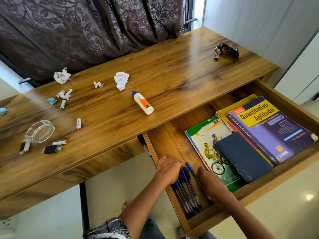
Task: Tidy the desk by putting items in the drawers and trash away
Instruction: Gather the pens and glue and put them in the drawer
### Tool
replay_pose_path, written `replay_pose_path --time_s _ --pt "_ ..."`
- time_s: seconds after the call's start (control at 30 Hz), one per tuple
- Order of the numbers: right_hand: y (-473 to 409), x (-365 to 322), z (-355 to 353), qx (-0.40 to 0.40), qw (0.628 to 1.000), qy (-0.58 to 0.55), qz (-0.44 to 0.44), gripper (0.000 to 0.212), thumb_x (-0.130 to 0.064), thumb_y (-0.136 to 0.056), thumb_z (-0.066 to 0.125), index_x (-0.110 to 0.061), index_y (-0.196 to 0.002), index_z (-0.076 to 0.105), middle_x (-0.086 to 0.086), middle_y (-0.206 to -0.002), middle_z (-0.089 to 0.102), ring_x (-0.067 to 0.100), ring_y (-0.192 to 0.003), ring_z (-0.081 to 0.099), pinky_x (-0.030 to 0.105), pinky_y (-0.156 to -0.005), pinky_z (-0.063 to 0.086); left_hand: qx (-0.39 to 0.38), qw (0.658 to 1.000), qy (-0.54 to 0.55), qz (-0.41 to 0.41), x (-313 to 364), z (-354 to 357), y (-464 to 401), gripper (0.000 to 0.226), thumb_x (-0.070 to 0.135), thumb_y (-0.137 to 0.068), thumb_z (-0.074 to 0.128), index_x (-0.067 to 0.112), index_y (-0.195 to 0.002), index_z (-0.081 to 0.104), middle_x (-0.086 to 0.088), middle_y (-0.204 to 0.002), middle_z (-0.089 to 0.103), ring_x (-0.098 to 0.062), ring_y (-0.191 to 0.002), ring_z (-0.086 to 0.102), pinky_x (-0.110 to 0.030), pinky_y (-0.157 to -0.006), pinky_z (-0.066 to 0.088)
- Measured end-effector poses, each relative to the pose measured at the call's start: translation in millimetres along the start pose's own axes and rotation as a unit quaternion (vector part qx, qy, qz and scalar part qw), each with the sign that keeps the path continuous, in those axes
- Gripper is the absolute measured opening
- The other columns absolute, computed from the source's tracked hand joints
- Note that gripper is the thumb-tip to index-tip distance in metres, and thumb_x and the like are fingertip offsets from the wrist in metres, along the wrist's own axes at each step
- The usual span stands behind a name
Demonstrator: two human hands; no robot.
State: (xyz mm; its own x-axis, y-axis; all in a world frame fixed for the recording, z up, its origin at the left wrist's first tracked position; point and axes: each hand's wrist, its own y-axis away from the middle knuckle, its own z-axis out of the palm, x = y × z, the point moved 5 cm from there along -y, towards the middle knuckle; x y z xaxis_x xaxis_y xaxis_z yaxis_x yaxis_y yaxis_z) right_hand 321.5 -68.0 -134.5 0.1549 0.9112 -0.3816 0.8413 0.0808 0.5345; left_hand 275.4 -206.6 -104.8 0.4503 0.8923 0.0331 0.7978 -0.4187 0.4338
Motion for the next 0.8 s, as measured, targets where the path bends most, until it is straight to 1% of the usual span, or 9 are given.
replay_pose_path --time_s 0.1,0.17,0.23,0.37,0.5,0.57,0.67,0.73,0.8 --pt "6.7 3.0 4.3 -0.002 1.000 -0.001 0.005 0.014 -0.012 -0.091 0.049 -0.019 -0.101 0.043 0.003 -0.091 0.060 0.017 -0.081 0.059 0.034 -0.073 0.055 0.009 1.000 -0.004 0.003 0.2 -1.5 2.0 0.050 0.020 -0.090 0.059 0.030 -0.137 0.044 -0.003 -0.121 0.061 -0.021 -0.111 0.056 -0.040 -0.102 0.032" --pt "10.1 4.4 6.4 -0.002 1.000 0.002 0.007 0.014 -0.012 -0.091 0.049 -0.020 -0.100 0.042 0.003 -0.089 0.059 0.017 -0.080 0.059 0.034 -0.073 0.055 0.013 1.000 -0.003 0.008 1.2 -2.9 3.4 0.055 0.020 -0.089 0.059 0.032 -0.140 0.040 -0.003 -0.123 0.059 -0.021 -0.114 0.054 -0.042 -0.104 0.031" --pt "12.0 5.6 7.9 -0.002 1.000 0.001 0.009 0.015 -0.011 -0.090 0.048 -0.021 -0.099 0.042 0.003 -0.089 0.059 0.016 -0.080 0.059 0.035 -0.073 0.056 0.012 1.000 -0.005 0.014 2.8 -3.1 4.9 0.055 0.019 -0.090 0.058 0.032 -0.140 0.039 -0.004 -0.124 0.058 -0.021 -0.114 0.054 -0.042 -0.105 0.030" --pt "13.7 2.8 9.6 -0.017 1.000 0.001 -0.001 0.021 -0.011 -0.087 0.054 -0.023 -0.097 0.041 0.002 -0.090 0.060 0.015 -0.081 0.058 0.034 -0.074 0.055 0.016 1.000 0.003 0.011 4.4 -2.3 6.5 0.048 0.018 -0.092 0.056 0.030 -0.137 0.044 -0.002 -0.118 0.060 -0.021 -0.107 0.058 -0.041 -0.102 0.032" --pt "15.6 -1.1 9.5 -0.028 1.000 0.005 -0.012 0.028 -0.011 -0.082 0.060 -0.024 -0.096 0.039 0.001 -0.090 0.059 0.015 -0.081 0.057 0.032 -0.072 0.055 0.021 1.000 0.012 0.002 4.6 -1.8 7.7 0.038 0.016 -0.093 0.053 0.028 -0.129 0.052 -0.002 -0.113 0.063 -0.023 -0.104 0.059 -0.041 -0.099 0.033" --pt "17.1 -0.3 8.3 -0.035 0.999 0.008 -0.014 0.028 -0.013 -0.081 0.061 -0.023 -0.098 0.041 0.002 -0.091 0.059 0.017 -0.082 0.058 0.034 -0.072 0.055 0.024 1.000 0.014 0.004 4.8 -2.5 7.8 0.035 0.015 -0.093 0.051 0.027 -0.126 0.054 -0.003 -0.113 0.064 -0.023 -0.104 0.059 -0.040 -0.098 0.033" --pt "19.7 1.9 2.7 -0.037 0.999 -0.003 -0.004 0.028 -0.017 -0.082 0.062 -0.020 -0.105 0.045 0.004 -0.094 0.062 0.020 -0.085 0.061 0.040 -0.076 0.055 0.050 0.998 0.023 0.009 5.2 -6.7 8.7 0.033 0.016 -0.093 0.050 0.024 -0.125 0.055 -0.004 -0.116 0.063 -0.023 -0.108 0.057 -0.038 -0.096 0.032" --pt "21.2 3.0 -3.9 -0.022 1.000 -0.013 0.008 0.022 -0.023 -0.087 0.055 -0.021 -0.108 0.047 0.003 -0.098 0.064 0.019 -0.086 0.062 0.040 -0.078 0.055 0.083 0.996 0.031 0.011 5.0 -11.3 10.7 0.032 0.018 -0.093 0.049 0.020 -0.124 0.056 -0.005 -0.118 0.063 -0.022 -0.111 0.055 -0.036 -0.096 0.032" --pt "22.1 3.9 -11.4 0.004 0.999 -0.030 0.016 0.020 -0.028 -0.091 0.050 -0.025 -0.110 0.048 -0.001 -0.098 0.064 0.015 -0.085 0.062 0.037 -0.078 0.055 0.120 0.992 0.045 0.013 4.7 -15.6 13.2 0.030 0.021 -0.095 0.047 0.019 -0.124 0.056 -0.004 -0.120 0.062 -0.021 -0.112 0.054 -0.036 -0.099 0.033"
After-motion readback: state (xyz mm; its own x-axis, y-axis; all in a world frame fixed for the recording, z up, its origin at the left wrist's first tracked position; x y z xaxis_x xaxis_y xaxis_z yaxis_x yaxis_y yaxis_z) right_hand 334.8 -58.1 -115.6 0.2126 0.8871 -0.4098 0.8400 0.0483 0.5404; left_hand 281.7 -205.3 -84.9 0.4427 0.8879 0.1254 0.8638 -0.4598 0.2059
